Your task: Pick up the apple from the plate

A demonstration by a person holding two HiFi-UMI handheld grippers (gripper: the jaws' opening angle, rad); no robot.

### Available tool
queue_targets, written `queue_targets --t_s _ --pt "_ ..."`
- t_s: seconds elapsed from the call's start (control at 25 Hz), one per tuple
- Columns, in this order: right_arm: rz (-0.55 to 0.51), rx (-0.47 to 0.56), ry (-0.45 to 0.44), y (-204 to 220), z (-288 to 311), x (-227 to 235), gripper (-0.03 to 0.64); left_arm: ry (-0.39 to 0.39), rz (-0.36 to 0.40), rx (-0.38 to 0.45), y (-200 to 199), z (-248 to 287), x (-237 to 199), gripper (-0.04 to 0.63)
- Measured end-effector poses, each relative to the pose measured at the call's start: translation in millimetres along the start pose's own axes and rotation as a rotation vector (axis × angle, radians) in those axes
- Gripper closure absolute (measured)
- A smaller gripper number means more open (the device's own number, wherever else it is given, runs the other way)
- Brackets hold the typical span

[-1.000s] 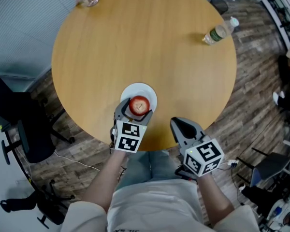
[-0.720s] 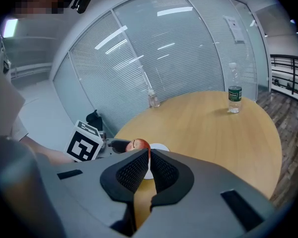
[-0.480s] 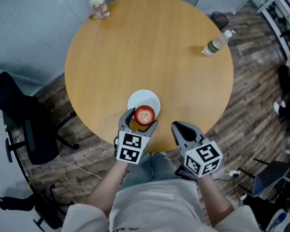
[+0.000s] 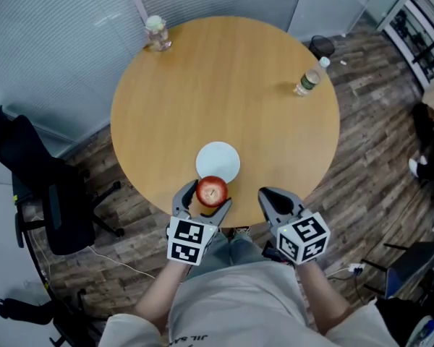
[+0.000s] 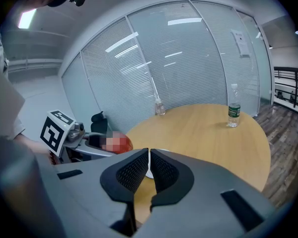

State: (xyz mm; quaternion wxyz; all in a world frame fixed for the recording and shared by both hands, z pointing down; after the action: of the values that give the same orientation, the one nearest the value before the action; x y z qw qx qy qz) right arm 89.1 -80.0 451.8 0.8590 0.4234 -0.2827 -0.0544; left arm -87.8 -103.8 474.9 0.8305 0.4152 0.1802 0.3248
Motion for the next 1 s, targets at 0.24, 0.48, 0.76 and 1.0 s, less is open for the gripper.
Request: queue_targets --t_s 0.24,0.48,0.76,1.0 --pt "-0.008 0.032 0.013 -3.3 -17.5 -3.0 0.583 0.017 0.020 0.028 -2.5 -31.0 17.6 0.206" --pt "-0.021 0.057 0.018 -7.3 -25.1 -7.7 0.583 -0.013 0.020 0.052 -6.9 -50.1 15.8 0.206" --pt "-0.043 0.078 0.002 -21.8 -25.8 -18.1 0.584 -0.042 -0.034 0.098 -15.6 -70.6 7.3 0.206" --pt "-0.070 0.067 -0.012 -24.1 -20.7 -21.5 0.586 -0.049 -0.034 0.113 -20.4 -72.9 6.3 0.206"
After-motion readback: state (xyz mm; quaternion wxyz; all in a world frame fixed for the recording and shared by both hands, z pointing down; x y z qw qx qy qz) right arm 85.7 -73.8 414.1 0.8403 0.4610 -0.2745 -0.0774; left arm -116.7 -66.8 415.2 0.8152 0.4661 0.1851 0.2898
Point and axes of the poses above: the fingertips, and each gripper's own axes: z forward along the fingers, x to its right, y out of its underside, the point moved 6 cm from there along -z, backward along the fingers, and after that the axes turned 9 degrees about z, right-handed, at the moved point
